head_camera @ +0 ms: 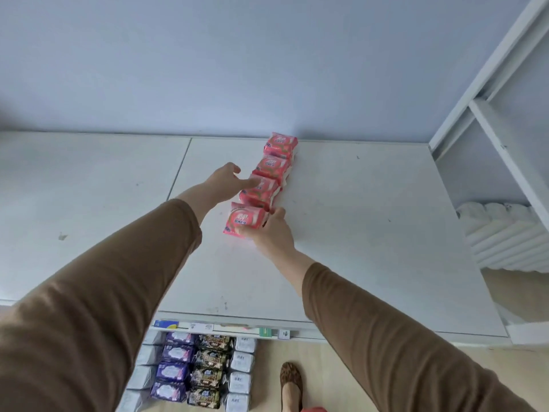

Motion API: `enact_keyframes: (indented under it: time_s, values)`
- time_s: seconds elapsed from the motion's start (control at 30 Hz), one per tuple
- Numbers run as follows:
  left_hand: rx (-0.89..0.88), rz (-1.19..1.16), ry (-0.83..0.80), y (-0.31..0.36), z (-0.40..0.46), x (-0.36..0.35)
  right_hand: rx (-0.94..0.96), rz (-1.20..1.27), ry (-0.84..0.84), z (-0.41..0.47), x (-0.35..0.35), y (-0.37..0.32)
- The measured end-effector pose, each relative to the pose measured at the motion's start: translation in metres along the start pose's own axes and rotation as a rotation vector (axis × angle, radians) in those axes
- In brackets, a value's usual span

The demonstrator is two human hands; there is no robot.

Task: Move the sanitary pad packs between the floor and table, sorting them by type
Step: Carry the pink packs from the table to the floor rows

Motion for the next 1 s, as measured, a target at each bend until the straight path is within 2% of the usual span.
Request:
enact_keyframes:
  time_s: [0.13, 0.23, 0.3, 0.43, 0.57, 0.8, 1.0]
  values:
    - [0.135, -0.164, -0.165, -0.014, 0.012, -0.023, 0.002, 0.011, -0.152, 0.003, -0.011, 0.001]
    - [0.115, -0.172, -0.349, -0.011, 0.006, -0.036, 0.028, 0.060, -0.184, -0.003, -0.011, 0.000]
    - [0.091, -0.159, -0.403, -0.009, -0.005, -0.038, 0.049, 0.097, -0.190, -0.010, -0.011, 0.001]
    - [0.030, -0.219, -0.339, -0.015, -0.027, -0.033, 0.076, 0.168, -0.244, -0.033, -0.013, 0.011]
    - [-0.063, -0.311, -0.254, -0.030, -0.066, -0.025, 0.070, 0.199, -0.186, -0.075, -0.003, 0.028]
    - [-0.225, -0.344, -0.286, -0.064, -0.188, -0.021, 0.129, 0.173, -0.079, -0.207, -0.001, 0.059]
    - [-0.211, -0.376, -0.370, -0.117, -0.284, -0.043, 0.048, 0.274, -0.068, -0.308, -0.031, 0.123]
Point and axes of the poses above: each hand's wrist, its own z-axis towards the middle knuckle, its own x-axis out of the back of the hand, y = z × x, the point moved 9 cm from there along z, towards the middle knuckle, and after that the axes turned 7 degrees about -z, right-handed, at the moved point
